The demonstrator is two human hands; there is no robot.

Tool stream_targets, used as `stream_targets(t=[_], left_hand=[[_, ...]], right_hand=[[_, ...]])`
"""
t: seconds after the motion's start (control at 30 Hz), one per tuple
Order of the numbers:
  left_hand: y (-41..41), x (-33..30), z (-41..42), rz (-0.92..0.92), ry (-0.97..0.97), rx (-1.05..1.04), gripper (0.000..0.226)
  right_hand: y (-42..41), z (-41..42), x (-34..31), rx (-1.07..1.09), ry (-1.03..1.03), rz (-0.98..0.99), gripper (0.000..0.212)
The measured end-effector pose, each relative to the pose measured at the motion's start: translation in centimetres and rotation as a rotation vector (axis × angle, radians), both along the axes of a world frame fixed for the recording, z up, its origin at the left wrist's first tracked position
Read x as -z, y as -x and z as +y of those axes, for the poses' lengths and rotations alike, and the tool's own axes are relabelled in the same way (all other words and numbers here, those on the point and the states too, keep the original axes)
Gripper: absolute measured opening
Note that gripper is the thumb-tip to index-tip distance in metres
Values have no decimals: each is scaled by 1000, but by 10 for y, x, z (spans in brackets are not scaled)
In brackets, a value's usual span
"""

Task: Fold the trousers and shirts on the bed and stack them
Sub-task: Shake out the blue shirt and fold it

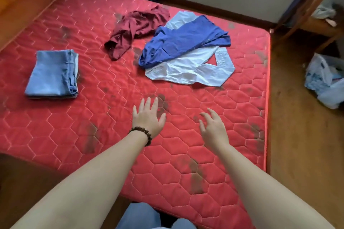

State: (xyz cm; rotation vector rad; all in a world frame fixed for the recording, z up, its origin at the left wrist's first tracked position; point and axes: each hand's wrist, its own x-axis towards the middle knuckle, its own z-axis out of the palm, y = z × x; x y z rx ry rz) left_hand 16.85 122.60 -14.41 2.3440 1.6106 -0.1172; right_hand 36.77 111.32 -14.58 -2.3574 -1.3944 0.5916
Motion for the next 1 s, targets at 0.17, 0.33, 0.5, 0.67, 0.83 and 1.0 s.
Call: stream_targets(t=[0.17, 0.33, 0.5, 0.67, 0.83, 1.0], left_hand=[[-12, 39, 53, 11, 3, 3, 71], [-28, 129, 128, 37, 19, 3, 77], [-57, 242, 213, 46, 14, -2, 91], [-94, 325, 294, 35, -62, 107, 94], [-124, 380, 347, 4, -50, 277, 69], [-131, 404, 352, -227, -166, 179, 42]], right_hand=[[-12, 65, 37, -64, 45, -4, 49], [-24, 154, 116, -134, 79, -39, 58], [-54, 241, 226, -220, 101, -153, 67], [-105, 318, 315, -277, 140, -305, 79], [-144, 359, 372, -384, 277, -375, 84], [-139, 362, 395, -234, 11, -358, 52]])
